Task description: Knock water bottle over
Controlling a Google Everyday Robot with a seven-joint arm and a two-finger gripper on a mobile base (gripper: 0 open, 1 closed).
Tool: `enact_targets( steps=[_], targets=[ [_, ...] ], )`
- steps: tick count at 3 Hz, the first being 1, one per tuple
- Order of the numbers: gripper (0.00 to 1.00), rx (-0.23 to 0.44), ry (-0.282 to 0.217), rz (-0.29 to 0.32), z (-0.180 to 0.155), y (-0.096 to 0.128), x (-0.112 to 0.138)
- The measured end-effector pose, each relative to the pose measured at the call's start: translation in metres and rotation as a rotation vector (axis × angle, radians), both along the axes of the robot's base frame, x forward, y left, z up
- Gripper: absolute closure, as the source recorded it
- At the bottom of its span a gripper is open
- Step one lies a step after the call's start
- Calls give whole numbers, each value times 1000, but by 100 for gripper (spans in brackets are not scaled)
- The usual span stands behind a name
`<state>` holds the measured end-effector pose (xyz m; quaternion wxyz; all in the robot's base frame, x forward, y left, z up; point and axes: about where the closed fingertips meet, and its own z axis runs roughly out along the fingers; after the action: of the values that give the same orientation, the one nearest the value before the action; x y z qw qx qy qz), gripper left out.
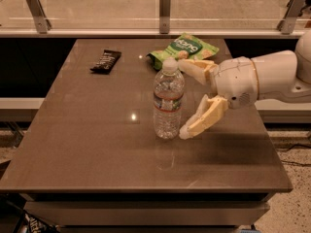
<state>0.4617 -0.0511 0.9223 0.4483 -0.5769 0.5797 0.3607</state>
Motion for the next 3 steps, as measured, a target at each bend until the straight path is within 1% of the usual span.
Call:
enact_targets(
  steps=[1, 2, 3],
  targets=[
    [0, -2, -7, 40, 2, 13, -2],
    [17, -3, -8, 44, 2, 15, -3],
    [41, -4, -10, 48, 3, 17, -4]
  ],
)
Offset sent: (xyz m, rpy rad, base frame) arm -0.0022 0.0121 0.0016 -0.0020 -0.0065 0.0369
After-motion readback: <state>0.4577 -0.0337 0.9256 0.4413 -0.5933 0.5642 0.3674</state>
